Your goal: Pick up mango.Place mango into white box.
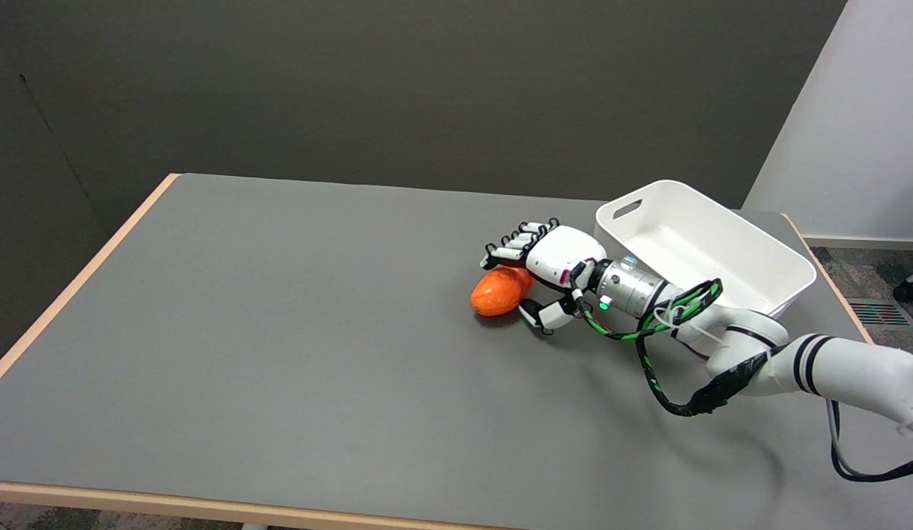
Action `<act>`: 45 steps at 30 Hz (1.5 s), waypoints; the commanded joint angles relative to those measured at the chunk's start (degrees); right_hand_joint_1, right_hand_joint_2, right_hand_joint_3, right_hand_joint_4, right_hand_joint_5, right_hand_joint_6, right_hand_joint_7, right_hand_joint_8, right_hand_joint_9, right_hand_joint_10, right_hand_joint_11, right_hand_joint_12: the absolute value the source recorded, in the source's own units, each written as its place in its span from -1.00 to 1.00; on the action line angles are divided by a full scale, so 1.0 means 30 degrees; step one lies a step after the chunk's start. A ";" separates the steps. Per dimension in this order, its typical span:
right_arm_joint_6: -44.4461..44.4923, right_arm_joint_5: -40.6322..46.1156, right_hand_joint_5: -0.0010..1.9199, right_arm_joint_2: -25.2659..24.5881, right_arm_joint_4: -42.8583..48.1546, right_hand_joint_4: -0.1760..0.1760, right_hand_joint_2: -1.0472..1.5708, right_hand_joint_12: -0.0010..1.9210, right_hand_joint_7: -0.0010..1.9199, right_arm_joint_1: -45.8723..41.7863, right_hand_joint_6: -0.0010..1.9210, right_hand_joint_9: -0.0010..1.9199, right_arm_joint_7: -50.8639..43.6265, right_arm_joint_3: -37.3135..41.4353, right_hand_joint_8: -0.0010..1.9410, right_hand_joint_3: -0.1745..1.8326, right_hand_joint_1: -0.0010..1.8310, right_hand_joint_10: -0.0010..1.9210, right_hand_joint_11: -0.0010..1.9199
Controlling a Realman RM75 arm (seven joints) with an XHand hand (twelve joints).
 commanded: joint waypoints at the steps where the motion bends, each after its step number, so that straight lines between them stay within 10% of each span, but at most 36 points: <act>1: 0.0002 -0.0001 -0.69 0.0015 -0.0961 0.63 0.34 0.46 -0.50 -0.0205 -0.27 -0.51 0.1150 -0.0570 -0.38 0.14 -0.03 -0.02 -0.65; 8: -0.0048 0.0052 -0.63 0.0012 -0.1144 0.86 0.38 0.51 -0.39 -0.0364 0.08 -0.43 0.1150 -0.0412 -0.19 0.09 -0.06 0.12 -0.59; 12: -0.0075 0.0052 -0.38 -0.0014 -0.1144 1.00 0.70 0.57 -0.28 -0.0444 0.67 -0.34 0.1150 -0.0110 0.03 -0.50 -0.12 0.24 -0.56; 13: -0.0076 0.0052 -0.36 -0.0014 -0.1144 0.91 0.68 0.59 -0.25 -0.0470 0.66 -0.33 0.1150 -0.0005 0.09 -0.48 -0.08 0.26 -0.55; 15: -0.0154 0.0052 -0.35 -0.0041 -0.1144 -0.10 0.63 0.67 -0.14 -0.0605 0.68 -0.26 0.1150 0.0511 0.29 -0.46 0.23 0.36 -0.53; 17: -0.0181 0.0052 -0.34 -0.0067 -0.1148 -0.21 0.63 0.70 -0.11 -0.0771 0.65 -0.21 0.1150 0.0986 0.33 -0.47 0.27 0.35 -0.52; 19: -0.0181 0.0052 -0.30 -0.0067 -0.1171 0.86 0.60 0.74 -0.12 -0.0875 0.63 -0.21 0.1150 0.1397 0.34 -0.33 -0.02 0.39 -0.54; 20: -0.0181 0.0052 -0.29 -0.0067 -0.1171 1.00 0.60 0.75 -0.12 -0.0954 0.62 -0.20 0.1150 0.1660 0.35 -0.31 -0.06 0.40 -0.55; 45: -0.2001 0.0063 -0.29 -0.0681 -0.4747 1.00 0.59 0.81 -0.10 -0.3078 0.64 -0.14 0.1124 1.3708 0.57 -0.27 -0.06 0.57 -0.53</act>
